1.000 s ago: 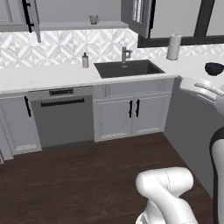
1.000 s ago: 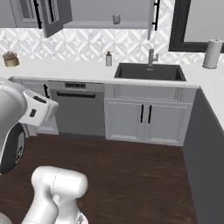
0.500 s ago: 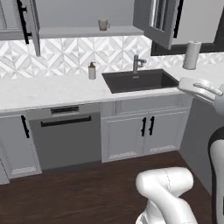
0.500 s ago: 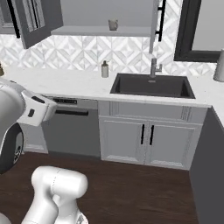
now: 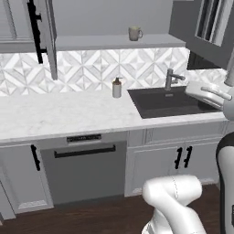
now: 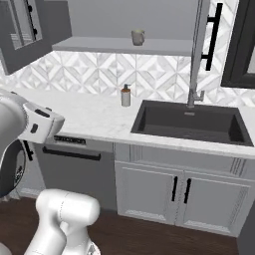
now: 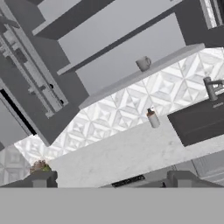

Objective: Gather all objects into one cabinet and sort the glasses and bowls to opposite sides.

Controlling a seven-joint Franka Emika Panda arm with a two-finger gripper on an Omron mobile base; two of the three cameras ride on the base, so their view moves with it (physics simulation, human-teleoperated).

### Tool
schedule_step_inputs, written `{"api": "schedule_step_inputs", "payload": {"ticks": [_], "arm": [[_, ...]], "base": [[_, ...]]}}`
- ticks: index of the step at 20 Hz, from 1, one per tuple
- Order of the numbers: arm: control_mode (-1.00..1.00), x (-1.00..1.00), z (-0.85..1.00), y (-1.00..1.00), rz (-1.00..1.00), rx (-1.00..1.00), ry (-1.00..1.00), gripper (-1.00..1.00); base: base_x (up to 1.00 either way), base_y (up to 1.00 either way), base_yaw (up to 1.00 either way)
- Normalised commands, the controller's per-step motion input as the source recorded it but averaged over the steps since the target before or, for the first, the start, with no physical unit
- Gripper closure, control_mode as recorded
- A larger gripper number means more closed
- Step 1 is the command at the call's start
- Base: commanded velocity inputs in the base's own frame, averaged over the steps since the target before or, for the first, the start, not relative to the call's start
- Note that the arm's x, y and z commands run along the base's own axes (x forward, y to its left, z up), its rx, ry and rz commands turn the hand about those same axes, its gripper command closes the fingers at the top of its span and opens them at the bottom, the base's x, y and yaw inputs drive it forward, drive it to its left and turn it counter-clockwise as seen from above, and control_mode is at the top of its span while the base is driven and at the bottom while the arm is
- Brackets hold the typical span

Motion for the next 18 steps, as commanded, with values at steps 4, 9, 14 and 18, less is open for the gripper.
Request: {"api": "schedule_step_inputs", "payload": {"ticks": [4,9,14,18], "arm": [[1.00,0.00,0.00,0.00,0.00,0.00,0.00,-1.00],[1.00,0.00,0.00,0.00,0.00,0.00,0.00,-1.00],[1.00,0.00,0.00,0.00,0.00,0.00,0.00,-1.00],[1.00,0.00,0.00,0.00,0.00,0.00,0.00,-1.00]], "base": [[0.89,0.01,0.23],[0.37,0.01,0.04],[0.43,-0.03,0.00],[0.64,-0.10,0.00]]}}
